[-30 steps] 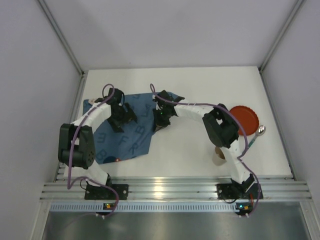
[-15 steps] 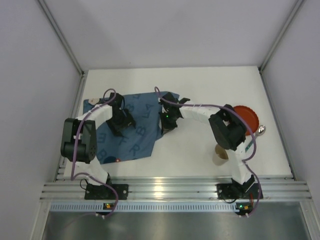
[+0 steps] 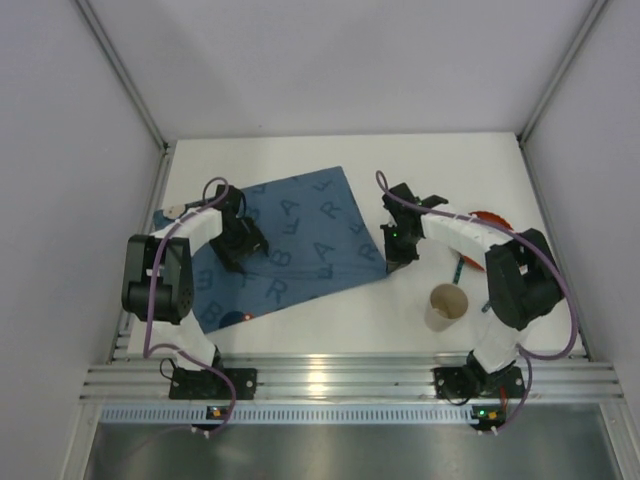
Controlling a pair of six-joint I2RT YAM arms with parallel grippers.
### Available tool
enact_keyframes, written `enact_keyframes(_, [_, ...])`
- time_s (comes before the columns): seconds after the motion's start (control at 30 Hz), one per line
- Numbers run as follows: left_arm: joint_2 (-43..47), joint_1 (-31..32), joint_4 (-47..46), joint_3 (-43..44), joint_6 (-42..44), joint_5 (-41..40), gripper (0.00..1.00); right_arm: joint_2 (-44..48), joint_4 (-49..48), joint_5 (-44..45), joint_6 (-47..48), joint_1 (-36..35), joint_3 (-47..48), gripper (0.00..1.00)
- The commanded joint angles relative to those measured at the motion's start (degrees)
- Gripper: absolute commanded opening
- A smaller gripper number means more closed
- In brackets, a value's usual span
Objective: Set the dinner table for one person
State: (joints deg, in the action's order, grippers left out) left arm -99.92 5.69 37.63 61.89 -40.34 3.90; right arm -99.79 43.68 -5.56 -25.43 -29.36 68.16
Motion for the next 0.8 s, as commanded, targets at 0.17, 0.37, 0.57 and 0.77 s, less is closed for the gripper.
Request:
enact_keyframes(0.17, [-1.9,-0.2,-3.9,1.0,2.6,-2.9,0.80,10.6,8.1,-1.0,4.7,0.5,-3.1,0.00])
enact_keyframes(0.37, [-2.0,2.5,-3.0,4.0,4.4,-1.8,0.80,13.1,10.3,-5.1,5.3,0.4,-2.4,0.00])
enact_keyframes(0.57, [-10.5,8.7,0.1,14.1,3.4,-3.4,0.80,13.1,14.0,-2.2,7.1,0.5,-0.7,0.00])
enact_keyframes(0.77, [-18.6,14.3,2.5,24.9,0.4,-2.1,0.80,17.4,16.6,4.9,6.3,3.0,-1.4,0.00])
